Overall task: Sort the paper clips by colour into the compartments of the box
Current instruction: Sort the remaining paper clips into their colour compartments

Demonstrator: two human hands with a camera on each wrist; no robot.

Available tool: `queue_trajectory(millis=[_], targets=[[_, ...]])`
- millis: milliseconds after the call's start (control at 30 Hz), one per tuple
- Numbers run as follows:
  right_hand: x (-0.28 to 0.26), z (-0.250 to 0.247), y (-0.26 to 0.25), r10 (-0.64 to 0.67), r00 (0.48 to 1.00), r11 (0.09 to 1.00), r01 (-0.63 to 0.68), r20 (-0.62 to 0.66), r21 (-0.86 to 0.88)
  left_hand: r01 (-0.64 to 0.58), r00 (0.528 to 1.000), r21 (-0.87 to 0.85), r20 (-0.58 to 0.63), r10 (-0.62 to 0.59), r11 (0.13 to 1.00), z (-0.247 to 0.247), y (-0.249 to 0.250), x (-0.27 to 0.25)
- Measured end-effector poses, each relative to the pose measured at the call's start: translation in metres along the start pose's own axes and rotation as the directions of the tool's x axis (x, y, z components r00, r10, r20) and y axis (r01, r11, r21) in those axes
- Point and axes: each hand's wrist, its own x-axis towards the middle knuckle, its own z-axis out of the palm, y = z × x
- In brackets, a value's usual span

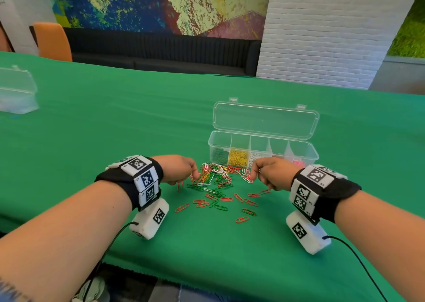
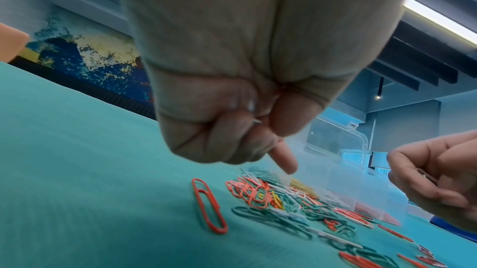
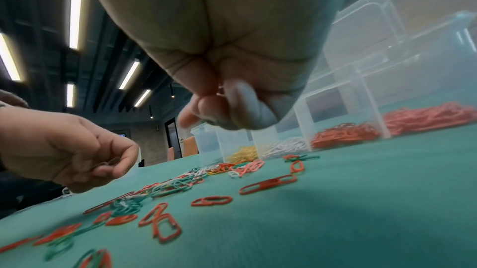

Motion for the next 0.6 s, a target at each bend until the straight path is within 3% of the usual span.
queue_trajectory(millis=[133, 233, 367, 600], targets=[[0.001, -0.005, 0.000, 0.020, 0.998, 1.000, -0.020, 0.055, -0.007, -0.003, 1.000, 0.170, -0.021, 0.007, 0.985, -0.005, 0.007, 0.000], [0.006, -0.006, -0.002, -0.003, 1.000, 0.985, 0.008, 0.030, -0.175, -0.022, 0.995, 0.275, -0.090, 0.049, 0.961, -0.007, 0.006, 0.005], [0.016, -0.003, -0.007, -0.097, 0.994, 0.895, 0.065, -0.049, -0.442, -0.012, 0.987, 0.303, -0.148, 0.059, 0.953, -0.009, 0.012, 0.014], [0.036, 0.005, -0.012, -0.082, 0.997, 0.823, 0.063, -0.009, -0.564, -0.021, 0.983, 0.327, -0.166, 0.079, 0.945, -0.003, 0.026, 0.041]])
